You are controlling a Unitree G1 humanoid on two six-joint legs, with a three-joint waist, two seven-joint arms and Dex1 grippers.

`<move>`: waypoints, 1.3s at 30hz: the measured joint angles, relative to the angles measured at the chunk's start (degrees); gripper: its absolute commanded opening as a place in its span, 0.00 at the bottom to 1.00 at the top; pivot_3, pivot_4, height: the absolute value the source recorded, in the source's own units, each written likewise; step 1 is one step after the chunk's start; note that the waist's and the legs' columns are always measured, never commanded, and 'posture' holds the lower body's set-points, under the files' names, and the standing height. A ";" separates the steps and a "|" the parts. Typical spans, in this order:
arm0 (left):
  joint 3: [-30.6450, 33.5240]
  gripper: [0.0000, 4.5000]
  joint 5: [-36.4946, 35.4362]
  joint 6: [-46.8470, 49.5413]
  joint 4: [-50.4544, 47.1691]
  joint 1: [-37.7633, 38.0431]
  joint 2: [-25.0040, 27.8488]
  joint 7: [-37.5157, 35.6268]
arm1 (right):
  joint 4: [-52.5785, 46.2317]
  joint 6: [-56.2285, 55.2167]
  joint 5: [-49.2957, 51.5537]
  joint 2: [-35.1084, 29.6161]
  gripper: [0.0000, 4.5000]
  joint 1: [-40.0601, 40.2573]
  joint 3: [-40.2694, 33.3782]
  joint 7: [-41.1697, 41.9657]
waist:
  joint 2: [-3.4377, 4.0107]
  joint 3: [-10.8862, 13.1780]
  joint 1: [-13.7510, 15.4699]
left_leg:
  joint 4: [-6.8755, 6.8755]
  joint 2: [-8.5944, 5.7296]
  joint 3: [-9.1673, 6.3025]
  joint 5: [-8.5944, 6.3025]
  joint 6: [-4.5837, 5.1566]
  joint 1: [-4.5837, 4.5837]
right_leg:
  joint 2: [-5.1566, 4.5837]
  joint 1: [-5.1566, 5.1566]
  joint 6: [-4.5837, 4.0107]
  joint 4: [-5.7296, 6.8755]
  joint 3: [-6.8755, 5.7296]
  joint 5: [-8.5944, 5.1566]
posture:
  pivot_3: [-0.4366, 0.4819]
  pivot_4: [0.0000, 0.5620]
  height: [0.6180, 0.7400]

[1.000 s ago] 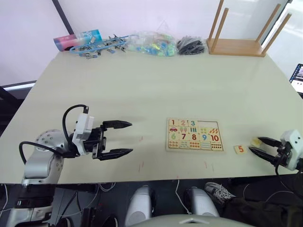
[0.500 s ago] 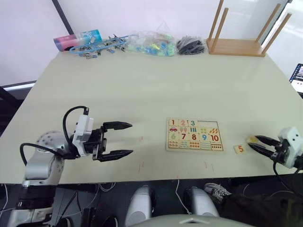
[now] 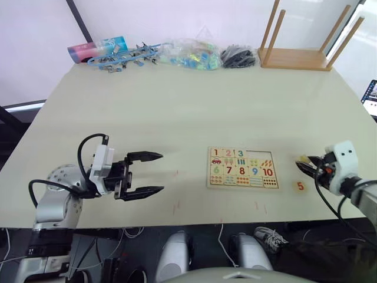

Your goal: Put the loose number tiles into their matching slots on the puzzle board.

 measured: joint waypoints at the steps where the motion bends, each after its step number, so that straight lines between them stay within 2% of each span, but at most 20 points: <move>1: -0.05 1.00 0.03 -0.41 0.71 -0.55 0.00 -0.47 | -0.97 2.47 0.02 1.13 0.33 -0.96 0.11 -2.07 | -0.01 -0.01 0.00 | 0.00 0.00 -0.02 0.00 0.00 -0.03 | 0.00 -0.01 0.00 -0.01 -0.02 0.00 | 0.48 0.27 0.99; 7: -2.12 1.00 0.06 -1.97 3.05 -2.81 0.05 -1.41 | -5.52 12.48 -0.18 9.49 0.33 -3.68 1.11 -12.25 | -0.06 -0.06 -0.10 | 0.08 -0.08 -0.11 0.02 -0.01 -0.66 | 0.07 -0.43 0.01 -0.01 -0.13 0.02 | 0.48 0.27 0.99; 12: -2.52 1.00 0.01 -2.58 3.47 -3.24 0.26 -1.44 | -8.23 15.81 -1.26 12.99 0.33 -4.32 1.87 -17.12 | -0.10 -0.08 -0.08 | 0.10 -0.13 -0.08 0.02 -0.01 -0.70 | 0.08 -0.44 0.02 -0.02 -0.13 0.01 | 0.48 0.27 0.99; 13: -2.96 1.00 0.00 -2.60 3.55 -3.47 0.26 -1.45 | -9.07 16.82 -2.21 15.54 0.33 -4.48 1.81 -19.74 | -0.13 -0.10 -0.08 | 0.09 -0.12 -0.09 0.02 -0.01 -0.69 | 0.10 -0.44 0.02 -0.01 -0.15 0.01 | 0.48 0.27 0.99; 28: -3.82 1.00 0.02 -2.64 3.67 -4.21 0.25 -1.49 | -15.36 24.26 -4.73 26.81 0.33 -5.49 -0.19 -27.90 | -0.23 -0.16 -0.25 | 0.10 -0.07 -0.10 0.05 -0.06 -0.69 | 0.23 -0.43 0.02 0.02 -0.15 0.01 | 0.48 0.27 0.99; 36: -3.86 1.00 0.02 -2.64 3.71 -4.38 0.26 -1.51 | -17.09 26.69 -5.80 29.55 0.33 -6.01 -0.71 -29.09 | -0.24 -0.16 -0.43 | 0.09 -0.07 -0.09 0.06 -0.07 -0.69 | 0.25 -0.42 0.01 0.03 -0.14 0.01 | 0.48 0.27 0.99; 37: -3.87 1.00 0.02 -2.64 3.71 -4.39 0.26 -1.51 | -17.10 26.69 -6.04 29.60 0.56 -6.00 -0.66 -29.10 | -0.24 -0.16 -0.48 | 0.09 -0.07 -0.09 0.06 -0.07 -0.69 | 0.25 -0.42 0.01 0.03 -0.14 0.01 | 0.48 0.27 0.99; 39: -3.89 1.00 0.02 -2.64 3.73 -4.39 0.26 -1.51 | -17.23 26.72 -6.26 29.65 0.71 -5.95 -0.45 -28.94 | -0.24 -0.17 -0.55 | 0.09 -0.07 -0.09 0.06 -0.07 -0.69 | 0.25 -0.42 0.01 0.03 -0.14 0.01 | 0.48 0.27 0.99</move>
